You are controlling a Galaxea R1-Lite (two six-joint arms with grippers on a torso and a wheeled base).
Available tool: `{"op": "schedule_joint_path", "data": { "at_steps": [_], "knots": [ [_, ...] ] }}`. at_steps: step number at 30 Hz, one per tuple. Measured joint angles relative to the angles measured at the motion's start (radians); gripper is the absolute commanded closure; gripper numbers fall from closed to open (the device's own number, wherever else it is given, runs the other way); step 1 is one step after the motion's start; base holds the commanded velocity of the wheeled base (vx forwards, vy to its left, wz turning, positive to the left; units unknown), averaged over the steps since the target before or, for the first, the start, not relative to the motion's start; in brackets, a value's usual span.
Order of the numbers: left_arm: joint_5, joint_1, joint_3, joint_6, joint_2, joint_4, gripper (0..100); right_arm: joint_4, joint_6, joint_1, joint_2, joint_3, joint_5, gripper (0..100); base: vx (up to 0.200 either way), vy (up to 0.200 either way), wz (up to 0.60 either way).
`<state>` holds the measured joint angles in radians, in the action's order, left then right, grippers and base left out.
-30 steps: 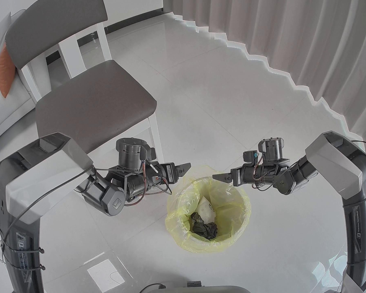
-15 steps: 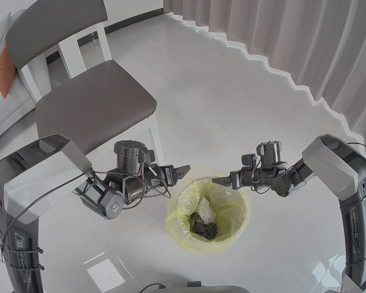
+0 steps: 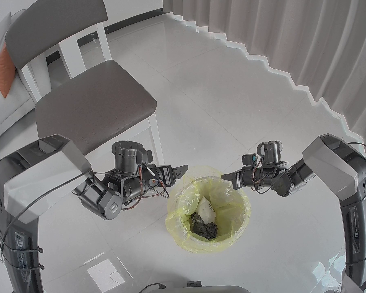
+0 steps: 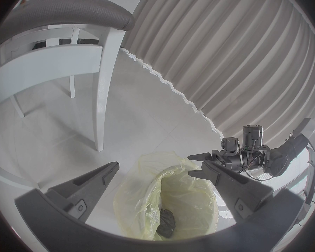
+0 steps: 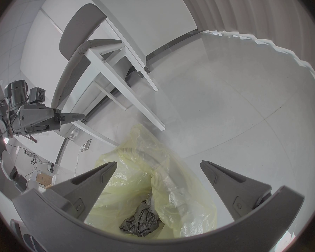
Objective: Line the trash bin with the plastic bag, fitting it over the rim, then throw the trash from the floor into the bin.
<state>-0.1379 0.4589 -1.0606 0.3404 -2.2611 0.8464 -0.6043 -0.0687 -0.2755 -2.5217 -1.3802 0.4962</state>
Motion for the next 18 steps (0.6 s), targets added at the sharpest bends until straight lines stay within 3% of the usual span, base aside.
{"op": "schedule_joint_path", "data": {
  "at_steps": [18],
  "knots": [
    [0.0, 0.0, 0.009, 0.0, -0.005, 0.014, 0, 0.004, 0.005, 0.028, -0.027, -0.021, -0.001, 100, 0.0, 0.0, 0.0]
  ]
}}
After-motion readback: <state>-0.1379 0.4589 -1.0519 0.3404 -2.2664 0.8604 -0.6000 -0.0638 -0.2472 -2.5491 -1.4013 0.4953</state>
